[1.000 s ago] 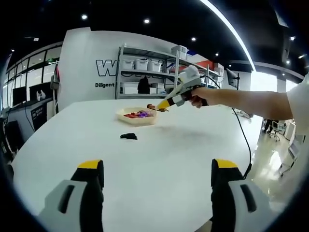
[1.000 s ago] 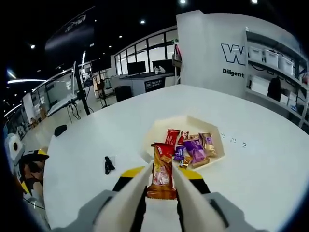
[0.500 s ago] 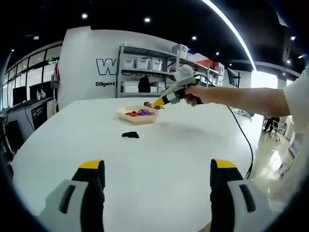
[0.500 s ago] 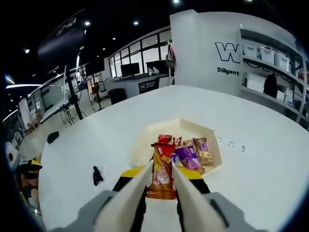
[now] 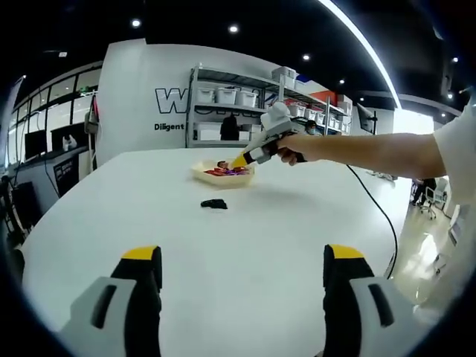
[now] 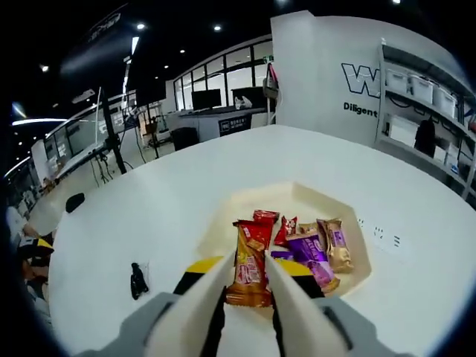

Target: Place the target food into the container with the food tongs after gripping and lifting it, then release it inside without dropping or visibly crushing the food.

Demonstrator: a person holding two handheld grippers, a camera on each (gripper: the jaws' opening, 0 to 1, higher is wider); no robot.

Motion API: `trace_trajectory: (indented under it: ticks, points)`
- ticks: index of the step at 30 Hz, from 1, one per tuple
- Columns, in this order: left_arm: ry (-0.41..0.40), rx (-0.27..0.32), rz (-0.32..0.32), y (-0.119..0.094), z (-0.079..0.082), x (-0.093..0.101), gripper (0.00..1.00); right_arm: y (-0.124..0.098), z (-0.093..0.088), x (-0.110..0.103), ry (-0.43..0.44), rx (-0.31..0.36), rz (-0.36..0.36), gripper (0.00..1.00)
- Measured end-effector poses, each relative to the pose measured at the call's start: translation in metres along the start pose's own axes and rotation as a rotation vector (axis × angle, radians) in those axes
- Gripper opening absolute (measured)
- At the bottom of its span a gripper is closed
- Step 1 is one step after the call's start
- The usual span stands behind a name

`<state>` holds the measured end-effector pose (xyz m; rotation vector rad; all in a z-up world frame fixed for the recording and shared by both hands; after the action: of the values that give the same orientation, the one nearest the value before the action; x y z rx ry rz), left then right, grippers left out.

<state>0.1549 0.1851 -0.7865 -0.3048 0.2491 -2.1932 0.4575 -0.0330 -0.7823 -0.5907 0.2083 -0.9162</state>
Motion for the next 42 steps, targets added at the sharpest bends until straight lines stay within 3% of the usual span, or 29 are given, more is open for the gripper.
trace_trajectory:
  ticks: [8,13,27,38,42]
  points:
    - [-0.009,-0.009,0.013,-0.001,-0.004,-0.008,0.88,0.014,0.001,-0.011,-0.116,-0.031,0.015,0.17]
    - [-0.015,-0.007,0.016,0.001,-0.005,-0.012,0.88,0.022,0.003,-0.003,-0.137,-0.046,0.000,0.17]
    - [-0.029,-0.017,0.025,0.002,-0.010,-0.017,0.88,0.032,0.000,0.009,-0.078,-0.038,-0.022,0.18]
    - [-0.031,-0.014,0.021,0.003,-0.011,-0.015,0.88,0.022,0.002,0.007,-0.083,-0.012,-0.037,0.19]
    - [-0.033,-0.011,0.018,0.004,-0.010,-0.014,0.87,0.014,0.004,0.007,-0.031,0.022,-0.022,0.19]
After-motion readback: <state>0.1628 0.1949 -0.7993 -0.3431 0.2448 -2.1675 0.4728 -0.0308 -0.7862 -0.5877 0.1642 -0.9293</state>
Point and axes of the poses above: the point that each gripper's makers call its tool centre point, and the gripper's own axes: y roughly forward along the fingers, x roughly to its right, z roughly out of its top, the point moved 8 cm from there along -y, roughly backward along the fingers, and after that the axes turned 9 degrees about -z, right-handed, at the moved point
